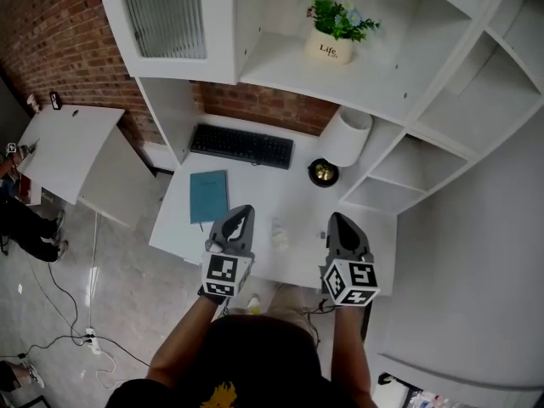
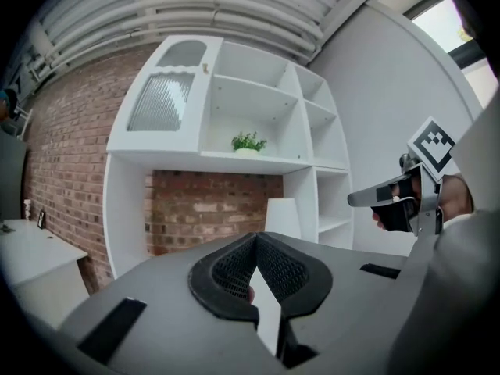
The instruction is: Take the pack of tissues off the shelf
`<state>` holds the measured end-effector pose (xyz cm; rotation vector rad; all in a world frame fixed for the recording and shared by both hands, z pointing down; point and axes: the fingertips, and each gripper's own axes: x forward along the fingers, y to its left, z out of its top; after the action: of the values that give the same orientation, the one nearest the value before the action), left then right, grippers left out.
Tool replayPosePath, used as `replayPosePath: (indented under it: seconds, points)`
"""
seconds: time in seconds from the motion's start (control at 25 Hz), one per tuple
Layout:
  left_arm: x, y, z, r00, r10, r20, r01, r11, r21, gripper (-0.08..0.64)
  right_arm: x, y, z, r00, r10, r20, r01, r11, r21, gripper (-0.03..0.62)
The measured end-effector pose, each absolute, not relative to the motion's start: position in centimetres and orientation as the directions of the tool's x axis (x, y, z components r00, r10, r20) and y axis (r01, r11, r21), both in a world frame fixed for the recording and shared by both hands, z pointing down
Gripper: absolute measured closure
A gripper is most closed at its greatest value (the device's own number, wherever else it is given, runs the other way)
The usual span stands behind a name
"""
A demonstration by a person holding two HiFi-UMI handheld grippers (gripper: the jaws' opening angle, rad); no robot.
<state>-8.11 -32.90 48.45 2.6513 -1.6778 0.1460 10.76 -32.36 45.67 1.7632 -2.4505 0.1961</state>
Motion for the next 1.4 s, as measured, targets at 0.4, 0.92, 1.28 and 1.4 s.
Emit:
replayPosePath:
  seconds: [0.4,0.92,1.28,1.4]
  points:
    - [-9.4,-32.4,44.4,0.404,-0.915,0.001,-0.913,-0.404,-0.056,0.543,11.4,-31.3,42.0,-0.306,-0.948,0.093,-0.952,0.305,-0.023,0.591]
    - [-10.3,-31.2,43.4,0.407,-0.913,-0.003,-0.910,-0.406,-0.080,0.543,9.6,-30.7,41.3,-0.369,-0.924,0.097,-0.928,0.372,0.014,0.591]
    - [-11.4,-30.8,44.4,0.403,-0.915,0.028,-0.911,-0.404,-0.080,0.543,8.2,-31.0,41.5,-0.394,-0.910,0.126,-0.912,0.404,0.068,0.591]
    - [-11.8,-31.0,44.1,0.401,-0.916,0.023,-0.912,-0.402,-0.086,0.543,7.5,-31.2,41.7,-0.406,-0.904,0.132,-0.906,0.417,0.073,0.591]
